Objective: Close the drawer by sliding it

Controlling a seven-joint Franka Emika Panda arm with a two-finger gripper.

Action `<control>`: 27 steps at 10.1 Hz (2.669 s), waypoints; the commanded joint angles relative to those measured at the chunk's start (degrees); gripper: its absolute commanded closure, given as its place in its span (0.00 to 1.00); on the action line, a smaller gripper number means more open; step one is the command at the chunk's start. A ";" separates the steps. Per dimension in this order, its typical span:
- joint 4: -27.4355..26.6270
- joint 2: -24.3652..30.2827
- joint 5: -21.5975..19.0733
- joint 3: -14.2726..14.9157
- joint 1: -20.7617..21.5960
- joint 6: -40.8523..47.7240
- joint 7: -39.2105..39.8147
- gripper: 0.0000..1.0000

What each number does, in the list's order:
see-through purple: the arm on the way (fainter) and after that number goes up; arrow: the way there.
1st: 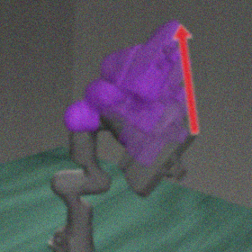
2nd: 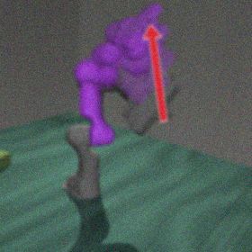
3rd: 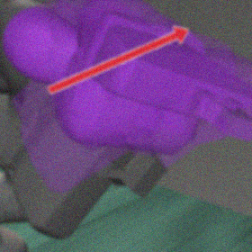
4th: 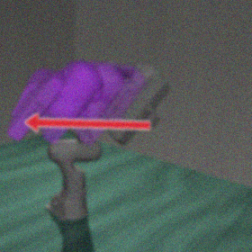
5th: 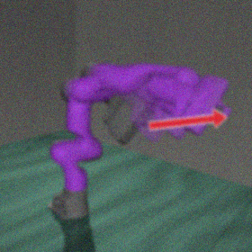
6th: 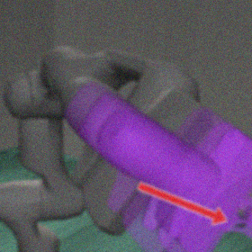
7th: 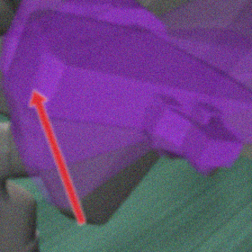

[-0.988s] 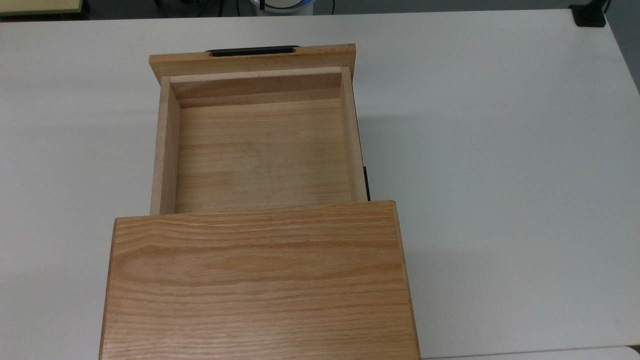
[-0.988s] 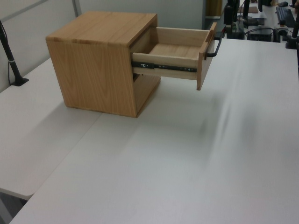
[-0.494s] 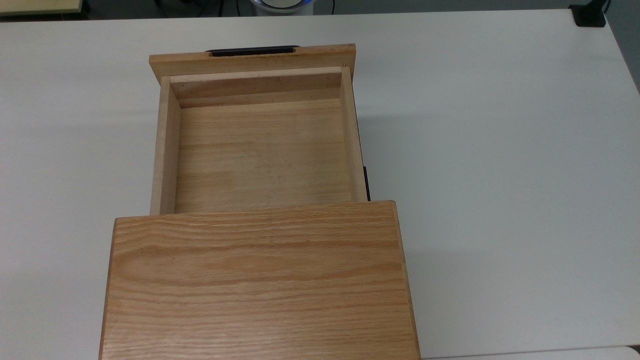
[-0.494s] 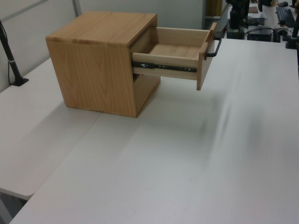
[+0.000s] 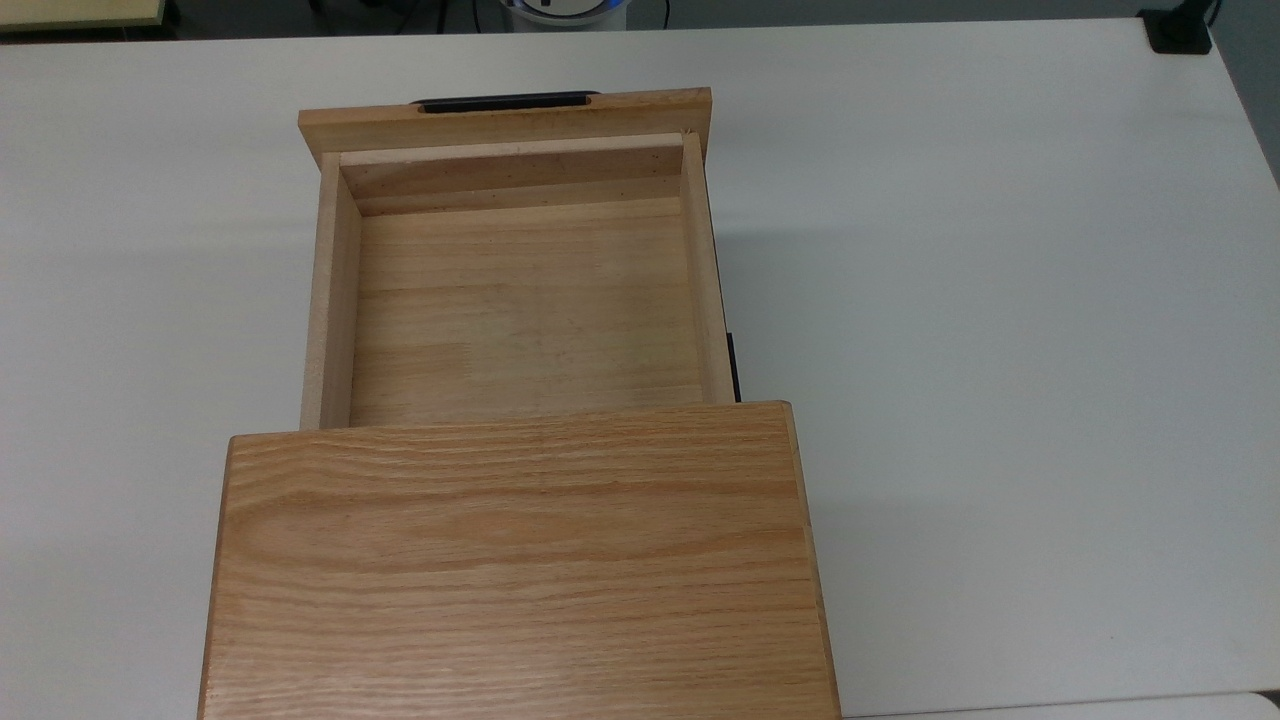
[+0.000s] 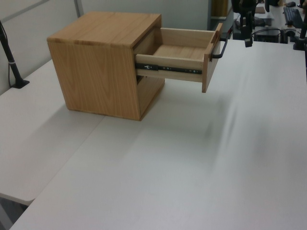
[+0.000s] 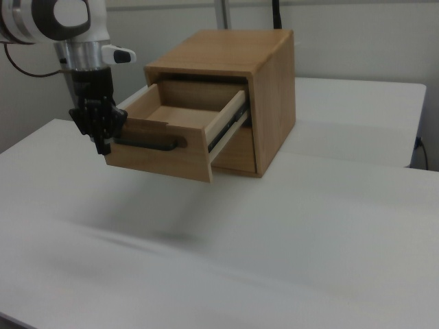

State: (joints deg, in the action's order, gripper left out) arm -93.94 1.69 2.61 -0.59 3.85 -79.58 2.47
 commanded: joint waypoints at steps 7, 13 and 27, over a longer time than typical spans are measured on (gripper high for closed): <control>0.15 -8.97 -7.62 2.35 -0.86 -31.12 6.93 1.00; 11.94 -26.29 -7.36 -0.02 -1.12 -55.11 -0.80 1.00; 2.39 -7.46 -5.52 -1.61 -2.53 -29.59 -6.51 0.61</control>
State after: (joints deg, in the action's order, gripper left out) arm -83.74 -16.97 -3.76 -2.72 1.10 -123.68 -2.73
